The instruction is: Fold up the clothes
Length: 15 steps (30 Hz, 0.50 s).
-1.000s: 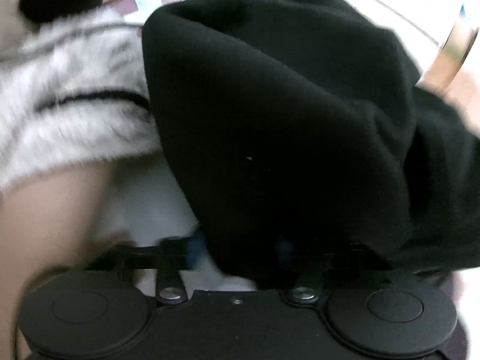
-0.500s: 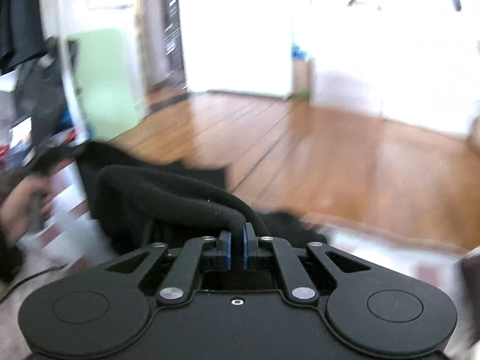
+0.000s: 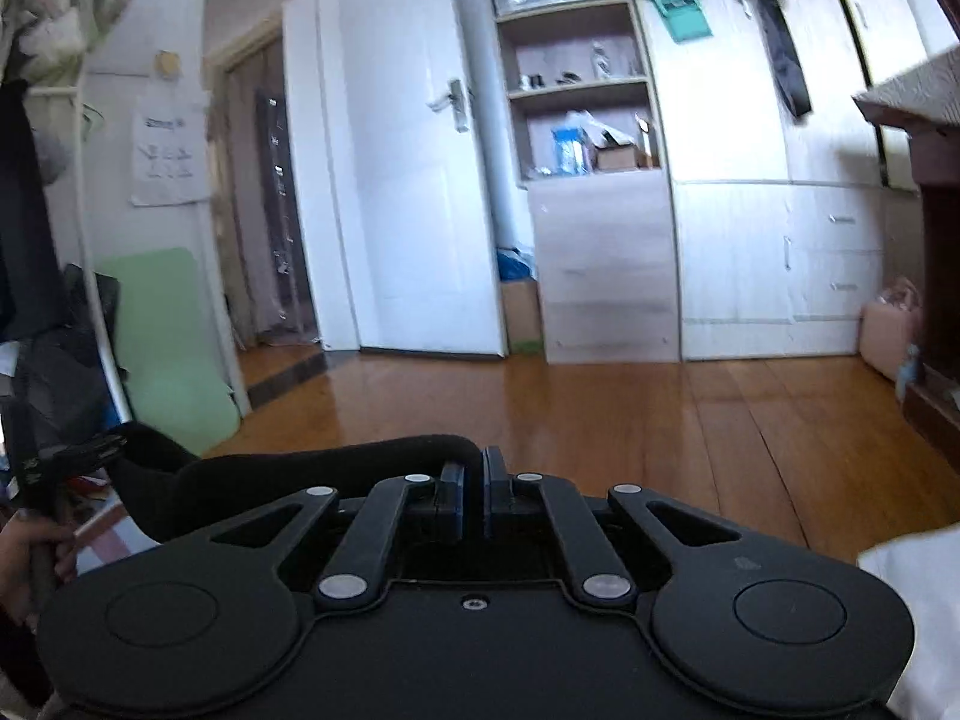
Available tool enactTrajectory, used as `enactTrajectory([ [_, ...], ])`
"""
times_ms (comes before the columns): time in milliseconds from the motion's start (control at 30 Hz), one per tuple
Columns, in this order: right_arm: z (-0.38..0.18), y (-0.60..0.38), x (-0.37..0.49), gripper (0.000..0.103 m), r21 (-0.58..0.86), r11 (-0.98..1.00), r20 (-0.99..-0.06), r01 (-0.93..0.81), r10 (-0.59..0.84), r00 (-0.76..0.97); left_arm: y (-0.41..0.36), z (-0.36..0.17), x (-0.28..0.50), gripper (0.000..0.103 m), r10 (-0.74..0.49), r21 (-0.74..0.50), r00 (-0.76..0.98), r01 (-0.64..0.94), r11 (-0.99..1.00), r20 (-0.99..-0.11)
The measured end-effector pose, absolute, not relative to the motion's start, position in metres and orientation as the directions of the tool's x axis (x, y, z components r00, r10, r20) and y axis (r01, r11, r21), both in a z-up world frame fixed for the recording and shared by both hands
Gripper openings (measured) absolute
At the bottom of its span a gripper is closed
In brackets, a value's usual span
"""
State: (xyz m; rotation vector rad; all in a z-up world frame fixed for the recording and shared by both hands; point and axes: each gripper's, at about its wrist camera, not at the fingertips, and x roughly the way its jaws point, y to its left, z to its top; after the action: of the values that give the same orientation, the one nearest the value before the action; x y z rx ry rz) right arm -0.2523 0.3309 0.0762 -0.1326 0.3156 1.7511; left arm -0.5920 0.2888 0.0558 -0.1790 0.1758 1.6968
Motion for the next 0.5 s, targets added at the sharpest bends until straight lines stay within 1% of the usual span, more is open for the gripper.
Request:
enactTrajectory([
  [67,0.085,0.349,-0.246,0.005,0.114,-0.179,-0.28,-0.977,0.938,-0.205,0.324,0.065,-0.591,0.008,0.965,-0.001,-0.064,-0.998,-0.066,-0.254],
  [133,0.087,0.392,-0.239,0.004,0.074,-0.155,-0.332,-0.985,0.928,-0.171,0.377,0.069,-0.571,0.008,0.961,0.096,-0.054,-0.995,-0.029,-0.272],
  [200,0.086,0.453,-0.227,0.004,0.051,-0.116,-0.392,-0.992,0.911,-0.127,0.437,0.075,-0.545,0.008,0.968,0.221,-0.107,-0.974,-0.056,-0.227],
  [233,0.084,0.483,-0.223,0.004,0.025,-0.088,-0.403,-0.996,0.91,-0.091,0.465,0.078,-0.534,0.009,0.97,0.26,-0.139,-0.962,-0.084,-0.2],
  [267,0.082,0.514,-0.219,0.005,0.0,-0.061,-0.414,-0.998,0.908,-0.056,0.495,0.082,-0.527,0.012,0.965,0.26,-0.182,-0.957,-0.13,-0.188],
  [300,0.074,0.548,-0.215,0.005,-0.011,-0.06,-0.431,-0.998,0.901,-0.049,0.519,0.083,-0.523,0.019,0.953,0.235,-0.224,-0.956,-0.174,-0.205],
  [333,0.064,0.58,-0.21,0.011,-0.014,-0.068,-0.451,-0.998,0.891,-0.054,0.543,0.083,-0.519,0.054,0.936,0.207,-0.25,-0.958,-0.201,-0.249],
  [367,0.047,0.609,-0.204,0.023,0.002,-0.057,-0.499,-0.998,0.865,-0.051,0.561,0.078,-0.516,0.073,0.911,0.166,-0.233,-0.968,-0.186,-0.339],
  [400,0.03,0.637,-0.199,0.03,0.017,-0.044,-0.546,-0.999,0.836,-0.046,0.567,0.069,-0.513,0.074,0.899,0.115,-0.177,-0.983,-0.143,-0.4],
  [433,0.011,0.649,-0.194,0.034,0.019,0.021,-0.586,-1.0,0.811,0.006,0.563,0.054,-0.508,0.074,0.899,0.068,-0.096,-0.995,-0.074,-0.428],
  [467,-0.007,0.661,-0.189,0.036,0.018,0.084,-0.623,-0.996,0.78,0.055,0.551,0.036,-0.502,0.076,0.899,0.056,-0.037,-0.998,-0.014,-0.436],
  [500,-0.026,0.66,-0.186,0.036,0.035,0.094,-0.646,-0.995,0.762,0.05,0.539,0.018,-0.496,0.078,0.896,0.043,0.022,-0.998,0.046,-0.443],
])
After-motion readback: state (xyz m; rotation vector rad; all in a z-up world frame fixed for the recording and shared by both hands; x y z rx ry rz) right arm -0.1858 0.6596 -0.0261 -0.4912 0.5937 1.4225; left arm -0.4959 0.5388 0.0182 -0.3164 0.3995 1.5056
